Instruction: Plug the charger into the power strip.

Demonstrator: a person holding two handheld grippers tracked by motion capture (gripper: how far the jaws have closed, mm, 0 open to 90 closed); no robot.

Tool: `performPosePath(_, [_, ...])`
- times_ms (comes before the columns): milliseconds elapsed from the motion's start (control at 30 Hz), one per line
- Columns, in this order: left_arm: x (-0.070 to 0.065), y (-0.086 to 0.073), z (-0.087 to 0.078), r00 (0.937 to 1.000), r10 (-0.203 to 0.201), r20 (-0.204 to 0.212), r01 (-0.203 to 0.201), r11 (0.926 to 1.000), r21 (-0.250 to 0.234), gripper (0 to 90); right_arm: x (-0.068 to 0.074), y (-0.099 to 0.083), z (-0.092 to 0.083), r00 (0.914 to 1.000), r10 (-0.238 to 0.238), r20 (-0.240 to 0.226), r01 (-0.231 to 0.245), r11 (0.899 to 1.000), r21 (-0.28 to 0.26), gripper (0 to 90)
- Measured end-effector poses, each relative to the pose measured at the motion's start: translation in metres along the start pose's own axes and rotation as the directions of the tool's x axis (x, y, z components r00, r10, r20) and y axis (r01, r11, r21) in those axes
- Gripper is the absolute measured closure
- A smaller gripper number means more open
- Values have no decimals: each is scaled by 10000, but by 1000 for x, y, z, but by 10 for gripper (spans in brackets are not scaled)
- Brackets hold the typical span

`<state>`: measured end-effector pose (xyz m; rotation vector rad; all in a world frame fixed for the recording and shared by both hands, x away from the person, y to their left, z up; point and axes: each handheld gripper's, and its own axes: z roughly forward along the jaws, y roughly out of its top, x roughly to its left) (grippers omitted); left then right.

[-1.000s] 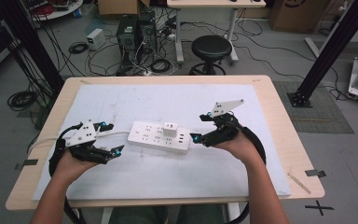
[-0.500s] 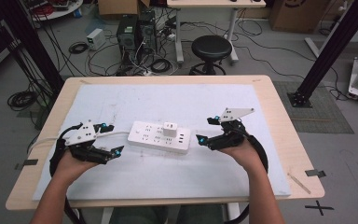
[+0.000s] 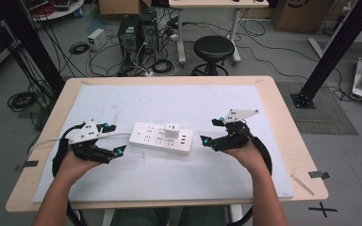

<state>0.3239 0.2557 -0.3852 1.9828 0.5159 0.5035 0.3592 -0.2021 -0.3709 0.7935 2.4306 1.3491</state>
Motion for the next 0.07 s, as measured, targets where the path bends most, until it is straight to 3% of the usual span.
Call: performPosePath(67, [1,-1,0,10000,-37,-26,37,10000,33,181,0,0,0,10000,38,45,-38,10000,-1,185])
